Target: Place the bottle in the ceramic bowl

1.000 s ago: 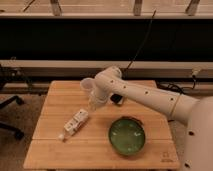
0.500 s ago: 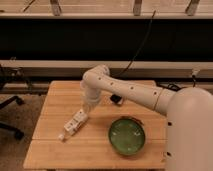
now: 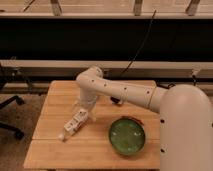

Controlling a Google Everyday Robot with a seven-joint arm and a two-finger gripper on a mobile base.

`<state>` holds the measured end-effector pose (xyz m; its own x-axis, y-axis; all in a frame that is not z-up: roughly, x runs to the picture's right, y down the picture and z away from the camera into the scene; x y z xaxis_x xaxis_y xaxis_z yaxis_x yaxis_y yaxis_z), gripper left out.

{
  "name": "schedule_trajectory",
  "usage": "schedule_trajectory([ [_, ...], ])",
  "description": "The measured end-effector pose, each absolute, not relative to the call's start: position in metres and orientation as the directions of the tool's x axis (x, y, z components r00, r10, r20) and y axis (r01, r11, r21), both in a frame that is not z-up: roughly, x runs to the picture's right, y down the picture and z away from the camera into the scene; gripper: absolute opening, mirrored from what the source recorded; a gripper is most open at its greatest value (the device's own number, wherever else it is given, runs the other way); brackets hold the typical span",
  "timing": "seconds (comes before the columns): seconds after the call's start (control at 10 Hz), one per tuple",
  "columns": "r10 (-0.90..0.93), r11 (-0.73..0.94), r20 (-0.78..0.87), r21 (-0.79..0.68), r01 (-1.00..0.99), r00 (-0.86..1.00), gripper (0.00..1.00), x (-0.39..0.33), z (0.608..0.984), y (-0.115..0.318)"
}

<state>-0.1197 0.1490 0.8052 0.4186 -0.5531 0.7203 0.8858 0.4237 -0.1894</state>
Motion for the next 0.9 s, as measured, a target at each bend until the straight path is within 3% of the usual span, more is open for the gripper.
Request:
schedule_trajectory([
  [0.9,-0.579,0.353,0.719,-0.206,0.913,0.386,0.8,-0.134,0.843,0.182],
])
